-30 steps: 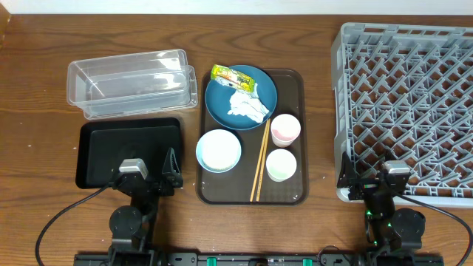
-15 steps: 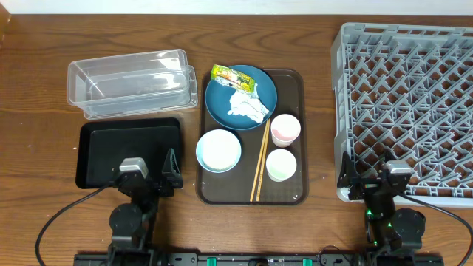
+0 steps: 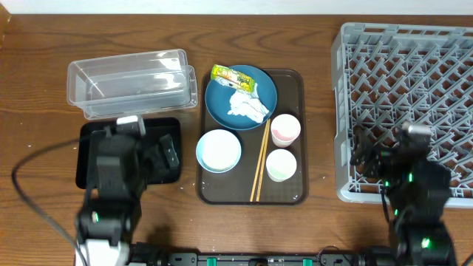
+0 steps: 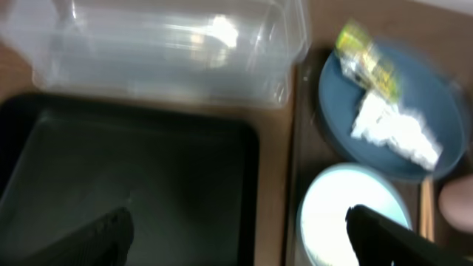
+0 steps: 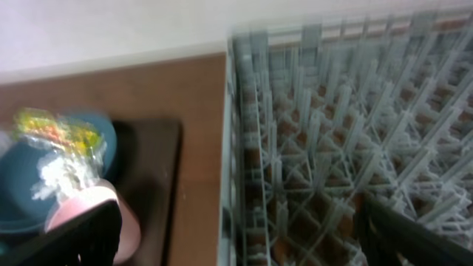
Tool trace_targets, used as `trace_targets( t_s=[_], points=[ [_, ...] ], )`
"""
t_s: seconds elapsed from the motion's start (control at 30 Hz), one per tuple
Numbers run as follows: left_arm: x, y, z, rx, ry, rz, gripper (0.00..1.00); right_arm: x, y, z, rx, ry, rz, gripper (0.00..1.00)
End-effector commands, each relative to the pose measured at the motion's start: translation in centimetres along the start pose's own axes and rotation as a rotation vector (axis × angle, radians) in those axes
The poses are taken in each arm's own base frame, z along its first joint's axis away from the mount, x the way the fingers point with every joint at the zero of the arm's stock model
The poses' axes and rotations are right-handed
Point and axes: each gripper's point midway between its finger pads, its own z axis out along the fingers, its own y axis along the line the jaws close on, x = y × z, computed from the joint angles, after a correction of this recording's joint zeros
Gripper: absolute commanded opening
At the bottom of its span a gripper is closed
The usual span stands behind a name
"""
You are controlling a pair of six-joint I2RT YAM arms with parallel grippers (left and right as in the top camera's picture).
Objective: Sort waste into correct bins and load items into the dishwasher rack
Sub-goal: 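Reach the left gripper to the white tissue on the teal plate and grasp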
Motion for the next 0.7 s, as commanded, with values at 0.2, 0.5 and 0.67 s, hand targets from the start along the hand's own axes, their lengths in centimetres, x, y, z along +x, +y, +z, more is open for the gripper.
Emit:
trace_targets(
  t_s=[0.2,0.5,0.67],
  points=[
    [-1.1,-0.3,0.3,-0.075,0.275,0.005,0.95,-1.2,1.2,3.2,-0.018,0.272,-0.065,0.99],
    [-6.6,-5.0,3.3,0.14,0.1,0.001,0.93,-1.1,1.3,3.6,-0.021,0.284,-0.064,0.99],
    [-8.9,-9.0,6.5,0.202,0.081,0.06,0.93,-1.1,1.3,3.6,-0.021,0.284,-0.064,0.99]
  ],
)
